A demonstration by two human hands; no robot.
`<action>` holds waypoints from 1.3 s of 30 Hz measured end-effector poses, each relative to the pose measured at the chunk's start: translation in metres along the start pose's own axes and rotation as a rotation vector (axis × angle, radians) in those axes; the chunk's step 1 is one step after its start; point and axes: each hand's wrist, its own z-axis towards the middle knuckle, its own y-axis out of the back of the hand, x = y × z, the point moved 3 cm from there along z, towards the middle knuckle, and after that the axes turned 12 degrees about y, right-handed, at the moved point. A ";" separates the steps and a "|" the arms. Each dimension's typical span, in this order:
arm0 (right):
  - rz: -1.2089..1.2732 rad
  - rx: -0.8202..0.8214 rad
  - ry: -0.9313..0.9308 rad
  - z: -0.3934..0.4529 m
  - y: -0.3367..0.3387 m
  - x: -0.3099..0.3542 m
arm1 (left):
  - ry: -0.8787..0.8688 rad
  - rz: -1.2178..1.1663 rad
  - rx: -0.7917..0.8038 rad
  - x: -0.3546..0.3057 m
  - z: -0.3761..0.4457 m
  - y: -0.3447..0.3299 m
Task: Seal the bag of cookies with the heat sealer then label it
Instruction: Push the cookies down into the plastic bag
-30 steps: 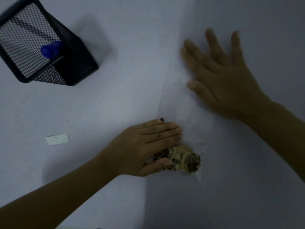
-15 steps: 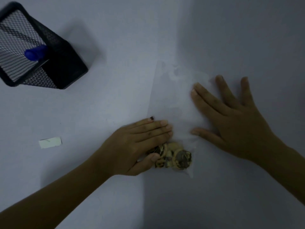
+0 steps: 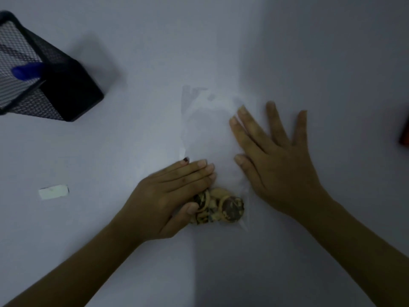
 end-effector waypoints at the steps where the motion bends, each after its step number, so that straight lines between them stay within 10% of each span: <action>1: 0.002 -0.006 -0.035 -0.001 0.001 -0.002 | -0.001 -0.002 -0.024 0.000 -0.001 -0.003; 10: -0.005 0.035 -0.074 0.001 0.001 0.003 | 0.559 -0.239 -0.613 -0.006 0.019 0.023; 20: 0.027 0.052 -0.106 0.002 0.003 0.006 | 0.917 -0.251 -0.439 -0.026 0.055 0.029; 30: 0.132 -0.010 -0.141 0.002 0.005 0.003 | 0.904 -0.346 -0.399 -0.013 0.052 0.028; 39: 0.845 -0.385 -0.510 -0.018 0.023 0.009 | 0.638 -0.774 -0.440 -0.036 0.055 0.002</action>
